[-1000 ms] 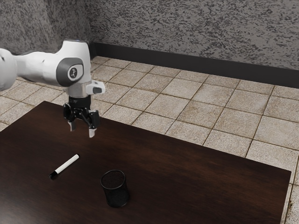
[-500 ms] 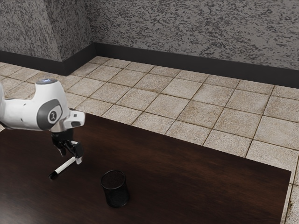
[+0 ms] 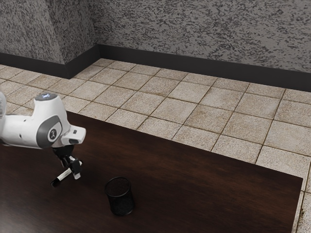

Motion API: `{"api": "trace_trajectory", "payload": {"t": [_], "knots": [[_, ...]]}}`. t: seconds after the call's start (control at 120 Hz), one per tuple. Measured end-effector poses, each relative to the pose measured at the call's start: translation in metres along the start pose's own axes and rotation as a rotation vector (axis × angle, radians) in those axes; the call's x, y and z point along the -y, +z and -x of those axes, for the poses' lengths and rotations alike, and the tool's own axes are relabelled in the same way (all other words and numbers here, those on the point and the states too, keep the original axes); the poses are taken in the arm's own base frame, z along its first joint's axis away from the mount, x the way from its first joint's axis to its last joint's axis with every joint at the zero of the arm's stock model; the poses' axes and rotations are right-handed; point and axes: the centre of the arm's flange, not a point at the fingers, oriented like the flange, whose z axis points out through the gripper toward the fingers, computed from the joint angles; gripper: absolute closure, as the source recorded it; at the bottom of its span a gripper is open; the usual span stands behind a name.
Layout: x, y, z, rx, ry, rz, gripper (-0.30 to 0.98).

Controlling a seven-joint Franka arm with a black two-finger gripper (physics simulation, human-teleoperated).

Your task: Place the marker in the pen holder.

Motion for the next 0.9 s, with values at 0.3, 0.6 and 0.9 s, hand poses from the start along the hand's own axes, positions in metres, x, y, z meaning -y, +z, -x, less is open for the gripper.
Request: {"api": "trace_trajectory", "payload": {"t": [0.3,0.6,0.9], "knots": [[0.001,0.009,0.001,-0.002,0.055,-0.009,0.02],[0.011,0.017,0.005,-0.009,0.064,-0.018,0.02],[0.012,0.016,0.004,-0.021,0.076,-0.025,0.52]]}}
